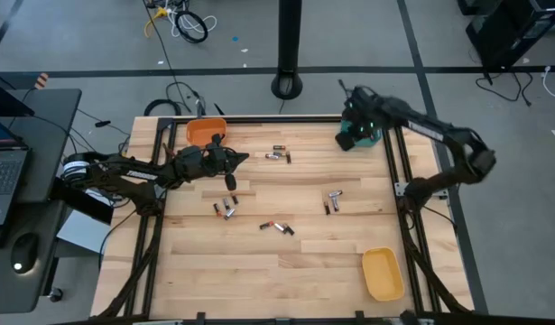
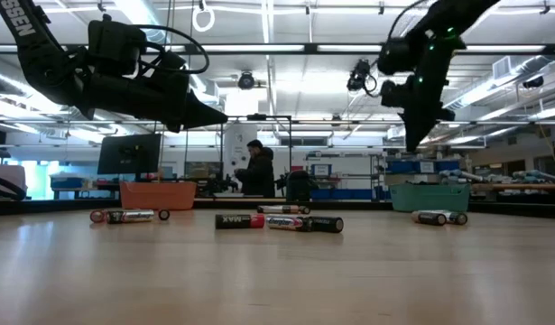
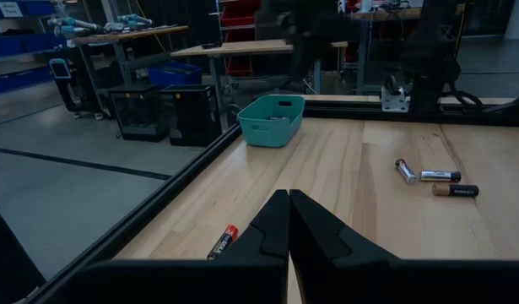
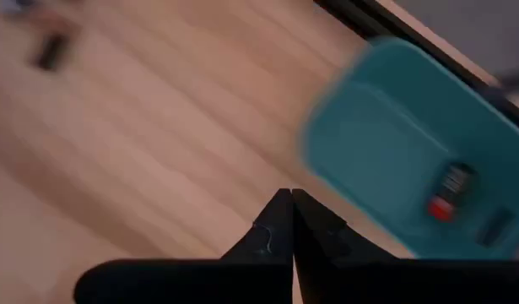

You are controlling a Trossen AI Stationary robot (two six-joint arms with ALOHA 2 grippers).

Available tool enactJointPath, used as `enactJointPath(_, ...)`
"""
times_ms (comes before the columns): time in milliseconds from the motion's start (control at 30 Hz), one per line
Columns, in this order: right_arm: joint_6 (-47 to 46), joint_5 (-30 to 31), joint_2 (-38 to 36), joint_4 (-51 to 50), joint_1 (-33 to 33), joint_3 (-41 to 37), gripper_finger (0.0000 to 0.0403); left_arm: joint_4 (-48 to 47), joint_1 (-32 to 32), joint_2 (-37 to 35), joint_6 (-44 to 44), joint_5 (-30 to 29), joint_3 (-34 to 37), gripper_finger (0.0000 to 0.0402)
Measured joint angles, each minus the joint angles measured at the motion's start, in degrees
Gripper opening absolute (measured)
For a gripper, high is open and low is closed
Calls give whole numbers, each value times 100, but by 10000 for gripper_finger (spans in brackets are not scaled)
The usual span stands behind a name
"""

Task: Sort batteries
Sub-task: Put the silver battery into the yellow bin

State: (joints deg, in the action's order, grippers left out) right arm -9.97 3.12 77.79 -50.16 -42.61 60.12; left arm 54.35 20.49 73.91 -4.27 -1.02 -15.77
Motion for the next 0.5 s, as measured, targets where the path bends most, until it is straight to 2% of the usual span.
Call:
enactJointPath(267, -615, -151, -1423, 2526, 1791, -2085, 6, -32, 2, 0, 37, 94, 0, 12)
enactJointPath(367, -717, -149, -1619, 3630, 2406, -2813, 8, -36, 1, 0, 38, 101, 0, 12)
enactJointPath(500, -742, -150, -1501, 5287, 3066, -3536, 10, -151, 0, 0, 134, 122, -2, 12)
